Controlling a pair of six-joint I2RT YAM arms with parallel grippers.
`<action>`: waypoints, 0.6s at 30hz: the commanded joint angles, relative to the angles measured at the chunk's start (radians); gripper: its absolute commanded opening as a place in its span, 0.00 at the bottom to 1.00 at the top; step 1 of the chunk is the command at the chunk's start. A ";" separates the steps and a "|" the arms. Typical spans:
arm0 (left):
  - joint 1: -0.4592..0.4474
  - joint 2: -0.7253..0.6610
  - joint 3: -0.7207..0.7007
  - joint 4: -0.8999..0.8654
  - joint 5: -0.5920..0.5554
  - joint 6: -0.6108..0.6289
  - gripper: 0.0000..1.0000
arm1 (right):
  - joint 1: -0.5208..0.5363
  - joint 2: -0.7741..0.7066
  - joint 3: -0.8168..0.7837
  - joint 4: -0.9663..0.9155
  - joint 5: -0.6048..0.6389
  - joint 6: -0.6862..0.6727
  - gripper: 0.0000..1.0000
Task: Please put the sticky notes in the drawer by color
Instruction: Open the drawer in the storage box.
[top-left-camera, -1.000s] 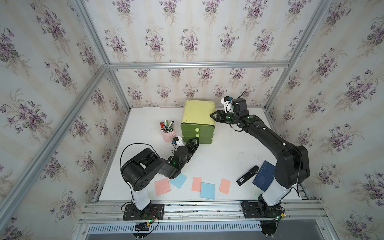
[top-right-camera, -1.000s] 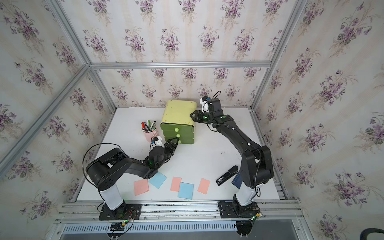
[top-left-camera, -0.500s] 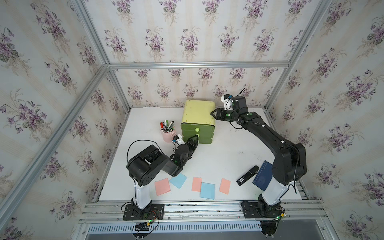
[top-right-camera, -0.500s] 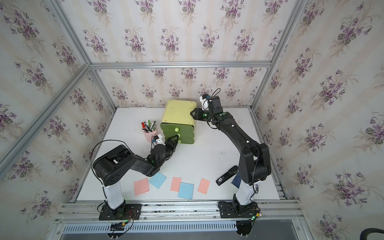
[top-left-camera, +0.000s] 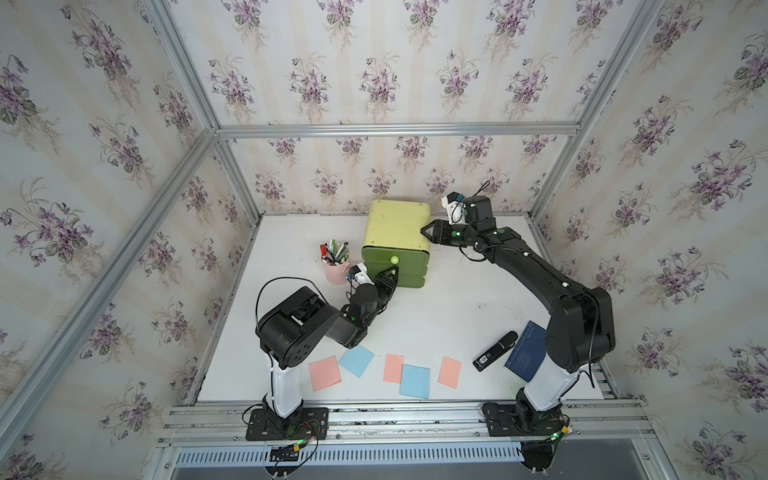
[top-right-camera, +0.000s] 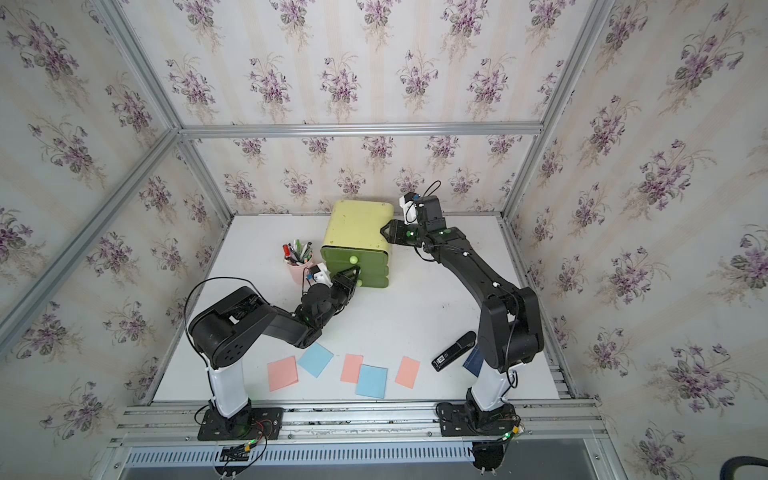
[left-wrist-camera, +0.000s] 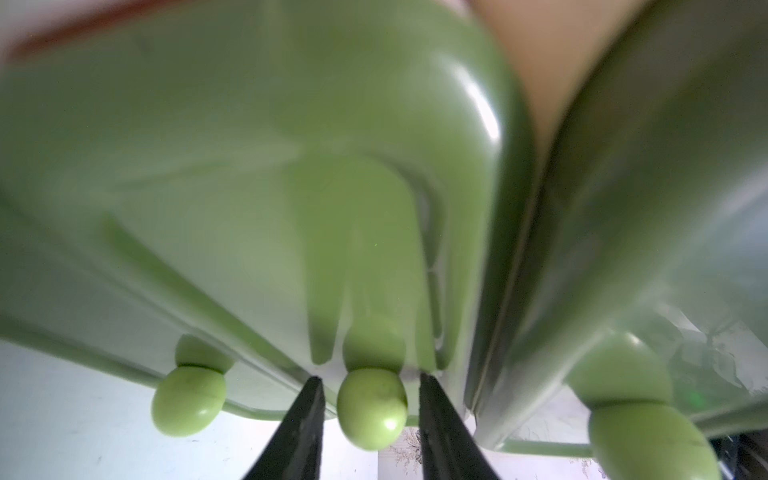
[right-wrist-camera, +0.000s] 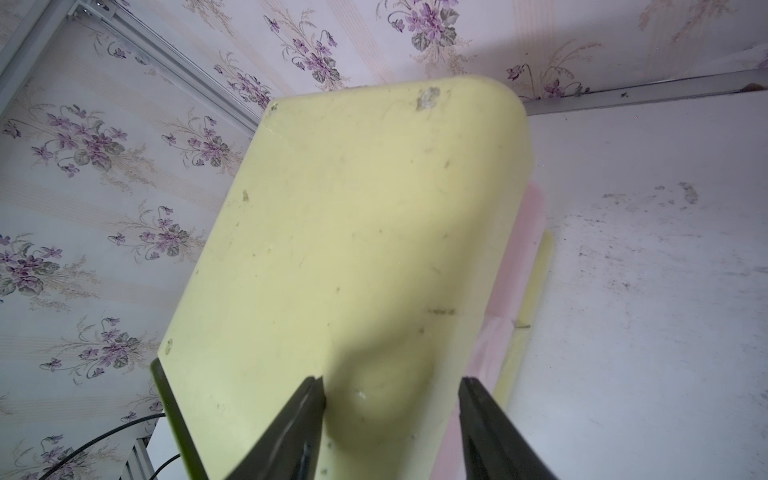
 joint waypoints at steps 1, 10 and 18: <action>0.008 0.015 0.012 0.007 0.007 0.003 0.36 | 0.000 0.002 0.000 -0.009 0.004 -0.014 0.56; 0.038 0.038 0.013 0.034 0.056 -0.009 0.27 | 0.000 0.001 -0.005 0.002 -0.003 -0.005 0.56; 0.029 0.004 -0.030 0.041 0.086 -0.009 0.16 | 0.000 0.026 0.028 -0.002 0.000 -0.002 0.56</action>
